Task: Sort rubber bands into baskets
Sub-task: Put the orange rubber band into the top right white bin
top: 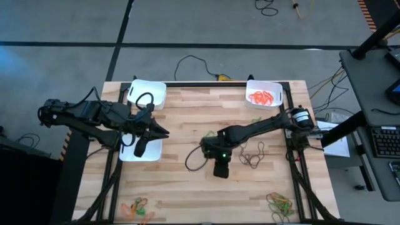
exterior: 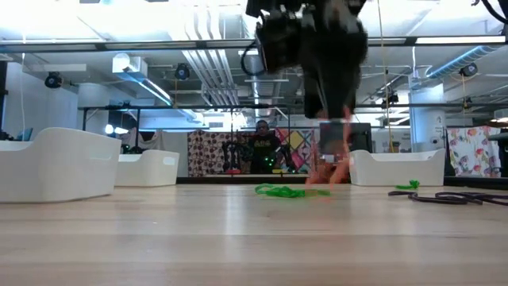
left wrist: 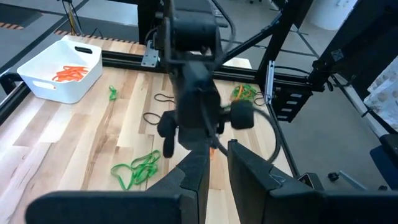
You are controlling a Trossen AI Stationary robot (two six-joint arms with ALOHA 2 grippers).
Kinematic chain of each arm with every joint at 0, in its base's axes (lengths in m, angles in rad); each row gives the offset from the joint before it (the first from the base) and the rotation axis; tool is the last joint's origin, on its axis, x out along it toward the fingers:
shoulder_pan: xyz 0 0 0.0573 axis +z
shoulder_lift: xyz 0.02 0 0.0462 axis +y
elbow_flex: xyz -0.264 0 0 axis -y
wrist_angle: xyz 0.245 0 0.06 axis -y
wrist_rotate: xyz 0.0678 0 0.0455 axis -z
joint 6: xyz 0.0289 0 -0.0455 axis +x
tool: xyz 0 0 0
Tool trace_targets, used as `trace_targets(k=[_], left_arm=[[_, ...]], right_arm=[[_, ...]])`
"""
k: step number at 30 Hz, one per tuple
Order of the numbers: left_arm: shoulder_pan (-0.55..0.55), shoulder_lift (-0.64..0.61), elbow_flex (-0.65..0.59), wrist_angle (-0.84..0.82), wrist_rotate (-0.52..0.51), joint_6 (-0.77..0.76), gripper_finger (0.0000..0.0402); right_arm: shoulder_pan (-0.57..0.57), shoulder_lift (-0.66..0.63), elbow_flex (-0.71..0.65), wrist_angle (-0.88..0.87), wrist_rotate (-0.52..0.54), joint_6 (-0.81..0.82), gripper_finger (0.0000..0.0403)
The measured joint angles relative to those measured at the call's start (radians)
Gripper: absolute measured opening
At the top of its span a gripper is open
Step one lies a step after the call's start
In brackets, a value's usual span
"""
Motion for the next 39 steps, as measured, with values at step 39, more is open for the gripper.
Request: trace_targets(k=[39], left_arm=[[0.000,0.000,0.000,-0.027,-0.028,0.010,0.0042]], right_arm=[[-0.867,-0.310,-0.009,-0.496,0.746,-0.034,0.0009]])
